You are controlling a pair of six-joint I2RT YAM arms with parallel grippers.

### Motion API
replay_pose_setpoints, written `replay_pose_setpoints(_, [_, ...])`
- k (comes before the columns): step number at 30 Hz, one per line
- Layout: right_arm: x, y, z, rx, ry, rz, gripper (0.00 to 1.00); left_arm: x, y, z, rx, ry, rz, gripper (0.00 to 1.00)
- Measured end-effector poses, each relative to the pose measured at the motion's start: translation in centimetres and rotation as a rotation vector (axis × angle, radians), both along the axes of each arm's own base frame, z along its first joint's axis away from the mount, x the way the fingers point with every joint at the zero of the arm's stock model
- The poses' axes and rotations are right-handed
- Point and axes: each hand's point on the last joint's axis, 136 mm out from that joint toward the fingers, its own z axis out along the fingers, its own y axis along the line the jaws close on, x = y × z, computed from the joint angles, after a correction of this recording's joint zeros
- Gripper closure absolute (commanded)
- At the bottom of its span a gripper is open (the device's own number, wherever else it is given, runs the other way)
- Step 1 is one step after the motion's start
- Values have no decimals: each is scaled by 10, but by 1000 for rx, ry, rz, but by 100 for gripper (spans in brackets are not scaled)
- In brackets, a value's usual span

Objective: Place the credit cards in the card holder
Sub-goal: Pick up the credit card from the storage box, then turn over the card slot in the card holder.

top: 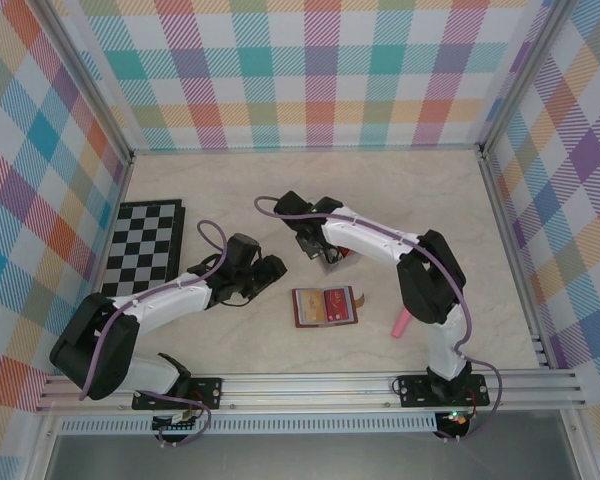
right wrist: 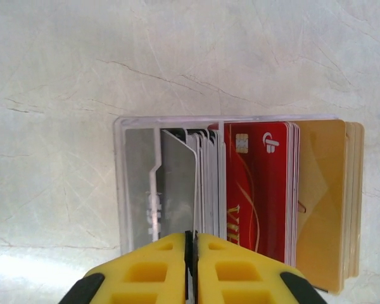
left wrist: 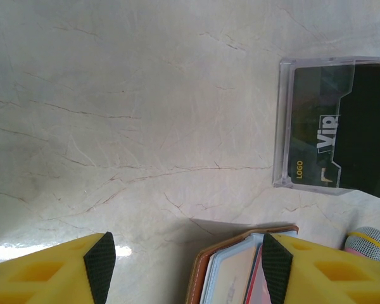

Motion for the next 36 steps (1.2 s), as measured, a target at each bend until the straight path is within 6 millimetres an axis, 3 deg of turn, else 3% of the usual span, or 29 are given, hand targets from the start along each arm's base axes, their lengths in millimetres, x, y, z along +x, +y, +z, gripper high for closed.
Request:
replay_pose_setpoints(7, [-11, 7, 9, 88, 54, 9, 96, 0, 0, 0, 0, 0, 0, 35])
replay_pose_setpoints(12, [-20, 7, 31, 241, 87, -22, 100, -1, -1, 1, -5, 2, -5, 35])
replay_pose_setpoints(20, [-51, -26, 66, 594, 147, -145, 100, -5, -8, 12, -50, -9, -39, 35])
replay_pose_setpoints(28, [-85, -52, 53, 850, 258, -281, 100, -10, -29, 29, -128, -34, -113, 35])
replay_pose_setpoints(33, [-99, -63, 44, 872, 279, -320, 100, -15, -49, 43, -148, -60, -173, 35])
replay_pose_setpoints(36, [-106, -68, 29, 848, 304, -335, 100, -21, -56, 40, -137, -50, -196, 35])
